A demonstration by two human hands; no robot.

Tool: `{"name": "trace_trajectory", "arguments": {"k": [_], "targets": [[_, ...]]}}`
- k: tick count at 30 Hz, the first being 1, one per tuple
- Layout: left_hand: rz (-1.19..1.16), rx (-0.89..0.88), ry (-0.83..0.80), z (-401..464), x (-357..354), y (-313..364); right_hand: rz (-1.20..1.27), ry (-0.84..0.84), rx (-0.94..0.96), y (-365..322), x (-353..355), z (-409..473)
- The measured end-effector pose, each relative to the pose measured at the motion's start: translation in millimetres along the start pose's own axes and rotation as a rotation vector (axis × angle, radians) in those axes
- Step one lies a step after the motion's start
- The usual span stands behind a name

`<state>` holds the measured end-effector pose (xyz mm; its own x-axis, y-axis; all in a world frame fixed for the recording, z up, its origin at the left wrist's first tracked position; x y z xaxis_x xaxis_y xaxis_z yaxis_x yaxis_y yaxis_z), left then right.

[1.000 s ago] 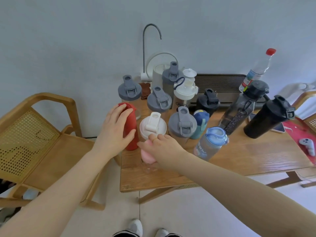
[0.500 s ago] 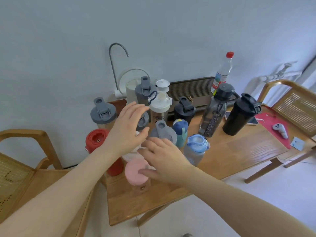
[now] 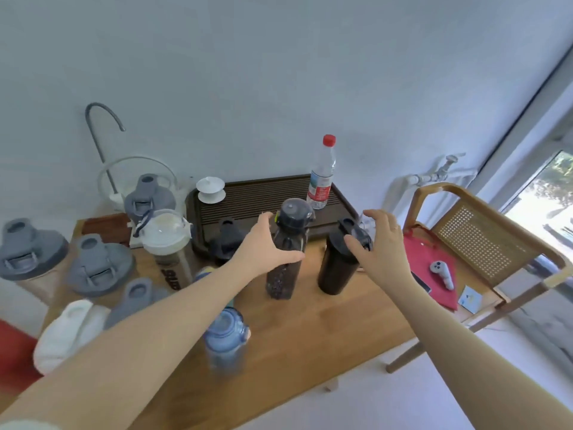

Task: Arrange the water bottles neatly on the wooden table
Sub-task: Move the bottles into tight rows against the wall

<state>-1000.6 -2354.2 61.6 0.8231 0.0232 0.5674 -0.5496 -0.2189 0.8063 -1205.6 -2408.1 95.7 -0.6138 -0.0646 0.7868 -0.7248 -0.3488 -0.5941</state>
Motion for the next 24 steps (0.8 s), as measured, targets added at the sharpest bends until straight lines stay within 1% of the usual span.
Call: {"name": "trace_trajectory", "arguments": {"k": [3, 5, 7, 11, 13, 15, 20, 24], "targets": [[-0.011, 0.132, 0.15, 16, -26, -6, 0.073, -0.175, -0.137, 43, -11, 17], [-0.013, 0.184, 0.264, 20, -32, -9, 0.088, -0.269, -0.164, 60, -22, 25], [0.013, 0.214, 0.313, 24, -37, -10, 0.029, -0.333, -0.139, 68, -29, 33], [0.071, 0.238, 0.353, 25, -40, -6, -0.212, -0.421, 0.0, 68, -39, 50], [0.073, 0.216, 0.385, 20, -35, -1, -0.263, -0.423, 0.047, 64, -41, 57], [0.053, 0.149, 0.419, 13, -24, 9, -0.261, -0.415, 0.065, 60, -41, 63], [-0.053, -0.057, 0.515, -11, 24, 53, -0.104, -0.405, 0.081, 48, -42, 67], [-0.088, -0.144, 0.68, -34, 72, 75, 0.073, -0.304, 0.229, 7, -15, 72]]}}
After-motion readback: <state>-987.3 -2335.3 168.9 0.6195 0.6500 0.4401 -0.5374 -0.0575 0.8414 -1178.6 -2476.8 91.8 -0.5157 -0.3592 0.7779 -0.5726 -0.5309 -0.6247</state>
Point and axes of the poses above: each hand's wrist, its own z-axis towards the middle knuckle, its own x-axis out of the back of the hand, y = z × x, the point moved 5 cm from there along z, towards the middle knuckle, and after that the axes turned 8 degrees about -y, right-handed, at the moved point
